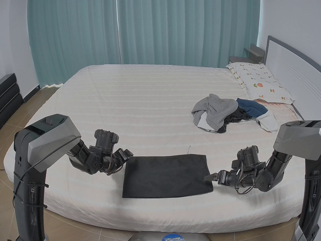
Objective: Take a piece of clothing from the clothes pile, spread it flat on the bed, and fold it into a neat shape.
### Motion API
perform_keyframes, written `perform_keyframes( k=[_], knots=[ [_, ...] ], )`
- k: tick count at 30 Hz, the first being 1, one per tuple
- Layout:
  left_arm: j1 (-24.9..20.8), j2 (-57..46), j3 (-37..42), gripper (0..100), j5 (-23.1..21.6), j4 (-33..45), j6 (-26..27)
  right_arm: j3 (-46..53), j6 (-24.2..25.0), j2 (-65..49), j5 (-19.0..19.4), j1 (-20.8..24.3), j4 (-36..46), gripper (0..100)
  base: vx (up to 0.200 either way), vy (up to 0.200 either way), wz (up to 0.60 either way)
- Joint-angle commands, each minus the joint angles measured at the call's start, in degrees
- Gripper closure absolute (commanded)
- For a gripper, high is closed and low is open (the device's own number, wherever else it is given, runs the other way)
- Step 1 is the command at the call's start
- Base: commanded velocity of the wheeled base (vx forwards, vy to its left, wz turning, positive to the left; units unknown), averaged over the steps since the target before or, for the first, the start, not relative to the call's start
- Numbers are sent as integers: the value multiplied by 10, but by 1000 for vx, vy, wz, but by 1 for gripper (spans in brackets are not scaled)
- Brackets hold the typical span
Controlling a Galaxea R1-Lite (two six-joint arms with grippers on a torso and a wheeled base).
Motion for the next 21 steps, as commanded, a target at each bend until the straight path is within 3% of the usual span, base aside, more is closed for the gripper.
perform_keyframes(
  k=[1,4,8,13,21],
  knots=[
    [-1,-12,59,0,-35,-6,65,39,59,-44,1,-27,-40,0,0,0,0],
    [-5,-12,83,0,-41,-29,99,62,88,-40,0,-38,-75,0,0,0,0],
    [-19,-3,126,0,-38,-121,139,94,163,0,17,-67,-199,0,0,0,0],
    [-19,14,129,0,-41,-160,169,126,171,54,20,-66,-324,0,0,0,0],
    [-29,16,129,0,-69,-181,174,147,176,69,21,-64,-370,0,0,0,0]
  ],
)
